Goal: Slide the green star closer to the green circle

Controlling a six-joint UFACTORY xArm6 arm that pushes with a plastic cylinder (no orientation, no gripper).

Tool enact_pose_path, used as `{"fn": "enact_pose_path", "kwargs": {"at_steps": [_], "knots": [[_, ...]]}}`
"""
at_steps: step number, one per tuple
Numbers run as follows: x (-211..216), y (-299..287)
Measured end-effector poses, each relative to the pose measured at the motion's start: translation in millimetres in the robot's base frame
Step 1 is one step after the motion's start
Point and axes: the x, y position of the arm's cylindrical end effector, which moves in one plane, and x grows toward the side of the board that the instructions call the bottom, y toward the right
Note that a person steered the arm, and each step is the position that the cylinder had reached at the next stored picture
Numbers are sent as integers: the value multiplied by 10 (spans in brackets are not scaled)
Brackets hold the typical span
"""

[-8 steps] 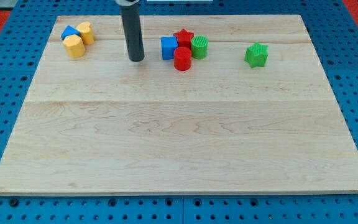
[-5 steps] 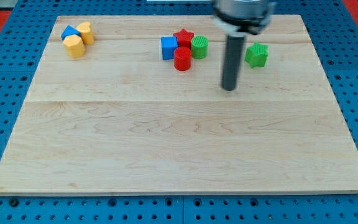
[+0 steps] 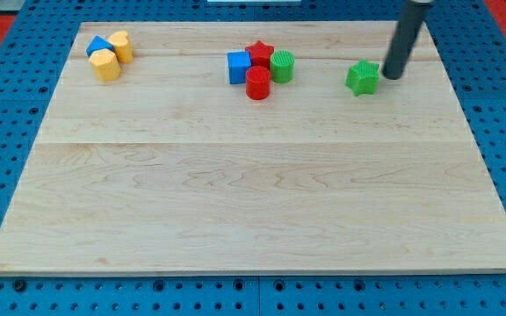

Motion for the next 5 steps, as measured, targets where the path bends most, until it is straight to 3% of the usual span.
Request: {"fn": "enact_pose_path", "kwargs": {"at_steps": [5], "knots": [[147, -304]]}}
